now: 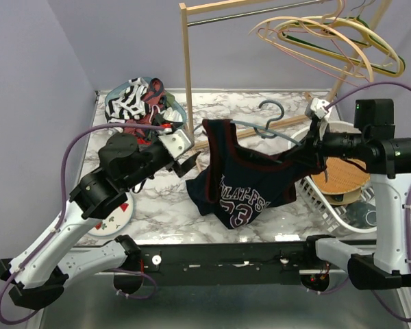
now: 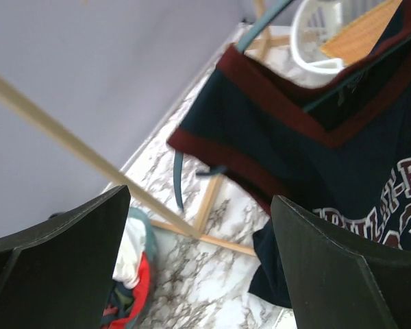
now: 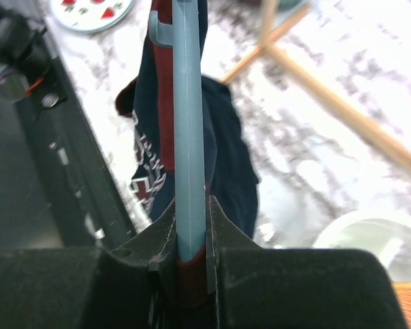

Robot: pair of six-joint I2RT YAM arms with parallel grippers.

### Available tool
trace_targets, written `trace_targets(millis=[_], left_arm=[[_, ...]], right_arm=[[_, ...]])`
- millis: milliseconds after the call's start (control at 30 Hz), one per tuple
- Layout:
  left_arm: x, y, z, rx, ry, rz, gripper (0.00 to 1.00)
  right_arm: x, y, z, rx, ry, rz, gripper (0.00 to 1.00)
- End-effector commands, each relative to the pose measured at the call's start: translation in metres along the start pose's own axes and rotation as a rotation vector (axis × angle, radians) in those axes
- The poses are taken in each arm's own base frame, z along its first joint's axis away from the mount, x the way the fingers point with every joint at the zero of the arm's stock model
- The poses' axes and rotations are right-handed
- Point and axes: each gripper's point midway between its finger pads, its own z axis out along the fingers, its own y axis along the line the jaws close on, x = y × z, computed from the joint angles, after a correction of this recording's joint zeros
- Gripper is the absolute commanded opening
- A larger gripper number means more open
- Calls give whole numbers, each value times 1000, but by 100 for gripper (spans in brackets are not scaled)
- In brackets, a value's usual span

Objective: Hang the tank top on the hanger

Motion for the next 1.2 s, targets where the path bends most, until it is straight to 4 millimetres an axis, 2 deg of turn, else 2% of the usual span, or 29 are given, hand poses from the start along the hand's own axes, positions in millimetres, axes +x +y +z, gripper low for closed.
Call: trace_targets(millis=[0, 33, 67, 133, 167, 233, 267, 333, 367, 400, 433, 467, 500, 533, 567, 600, 633, 667, 700, 767, 800, 833, 967, 1100, 1167], left_arm=[[39, 21, -11, -168, 99, 6, 99], [43, 20, -15, -175, 95, 4, 99], [62, 13, -14, -169, 133, -3, 99], [77, 11, -18, -191, 150, -19, 99], [99, 2, -16, -181, 188, -34, 99], [109, -3, -18, -188, 178, -58, 99], [126, -11, -16, -176, 204, -74, 99], [129, -16, -16, -178, 174, -118, 99], [132, -18, -16, -180, 170, -129, 99], [142, -23, -16, -178, 181, -148, 99], [140, -21, -16, -188, 157, -156, 99], [142, -22, -16, -195, 155, -160, 99], [150, -24, -15, -198, 163, -166, 99], [148, -23, -15, -208, 147, -177, 99], [151, -23, -15, -213, 147, -183, 99], [158, -25, -14, -217, 156, -188, 99], [157, -26, -13, -221, 145, -199, 99], [159, -26, -13, -221, 145, -204, 99], [164, -28, -12, -224, 152, -210, 99], [168, -31, -9, -219, 157, -226, 99], [170, -33, -9, -213, 163, -228, 99], [171, -34, -8, -209, 165, -231, 99], [172, -33, -8, -209, 169, -224, 99], [173, -34, -9, -207, 170, -220, 99], [174, -34, -9, -207, 174, -220, 99]], right_arm=[[-38, -29, -16, 114, -48, -14, 1], [-46, -37, -17, 139, -59, -26, 0], [-59, -42, -23, 176, -81, -35, 0], [-72, -65, -25, 245, -92, -45, 0], [-86, -69, -31, 282, -118, -59, 1], [-98, -93, -32, 348, -130, -70, 0], [-104, -99, -33, 365, -142, -68, 1], [-126, -110, -41, 411, -189, -110, 0], [-128, -123, -35, 417, -190, -87, 0], [-142, -125, -41, 440, -220, -112, 1], [-149, -132, -41, 446, -236, -121, 1], [-150, -145, -32, 441, -235, -97, 0], [-153, -149, -29, 439, -241, -101, 0], [-160, -154, -27, 458, -251, -114, 1], [-163, -155, -18, 447, -248, -124, 0], [-162, -164, -7, 444, -235, -117, 0], [-168, -168, -6, 475, -241, -135, 1], [-171, -171, -1, 482, -241, -144, 0], [-173, -172, 15, 466, -233, -151, 0], [-179, -177, 24, 490, -232, -173, 0], [-182, -171, 36, 472, -229, -185, 0], [-180, -175, 43, 479, -216, -184, 0], [-185, -173, 60, 471, -216, -204, 0], [-181, -167, 76, 452, -189, -220, 0], [-182, -166, 77, 458, -190, -228, 1]])
